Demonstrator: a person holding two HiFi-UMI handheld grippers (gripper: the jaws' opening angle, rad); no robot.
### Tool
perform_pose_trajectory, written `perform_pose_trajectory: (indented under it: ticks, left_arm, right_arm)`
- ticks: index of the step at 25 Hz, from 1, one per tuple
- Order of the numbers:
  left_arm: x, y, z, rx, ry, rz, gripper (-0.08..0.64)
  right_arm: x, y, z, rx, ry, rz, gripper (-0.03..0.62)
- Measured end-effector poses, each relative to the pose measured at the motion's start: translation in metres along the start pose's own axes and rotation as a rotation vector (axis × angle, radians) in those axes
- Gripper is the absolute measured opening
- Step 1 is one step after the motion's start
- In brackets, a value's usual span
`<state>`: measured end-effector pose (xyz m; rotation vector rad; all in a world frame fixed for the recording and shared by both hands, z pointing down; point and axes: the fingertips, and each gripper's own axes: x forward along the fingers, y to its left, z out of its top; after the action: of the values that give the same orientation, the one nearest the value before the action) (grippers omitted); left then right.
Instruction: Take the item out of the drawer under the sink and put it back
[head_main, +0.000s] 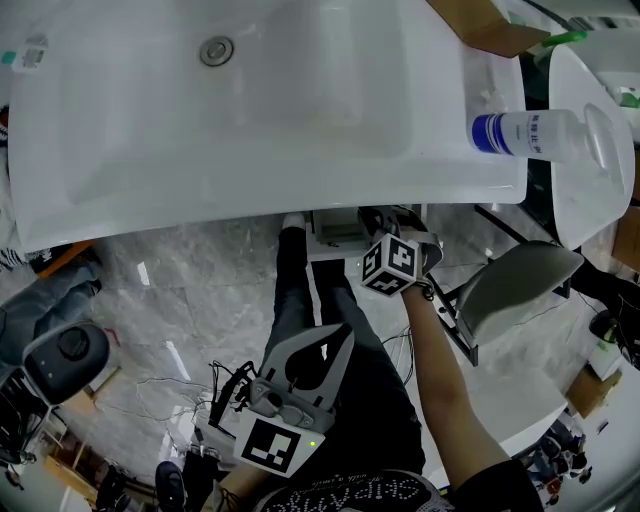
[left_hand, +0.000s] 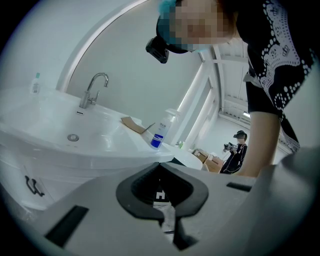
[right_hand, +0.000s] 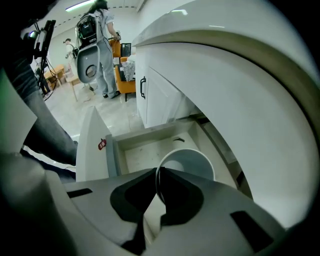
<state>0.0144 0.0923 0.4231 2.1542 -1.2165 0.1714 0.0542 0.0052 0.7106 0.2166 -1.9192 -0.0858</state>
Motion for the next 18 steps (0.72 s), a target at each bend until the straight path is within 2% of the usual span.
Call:
perform_pose_trajectory:
  ticks: [12, 18]
  left_arm:
    - [-0.002, 0.002, -0.003, 0.012, 0.004, 0.025, 0.005]
    - [-0.001, 0.002, -0.003, 0.015, -0.003, 0.031, 0.005]
  right_arm:
    - [0.012, -0.003, -0.006, -0.009, 0.074, 0.013, 0.025]
    - [0.02, -0.002, -0.007, -0.071, 0.116, 0.041, 0.025]
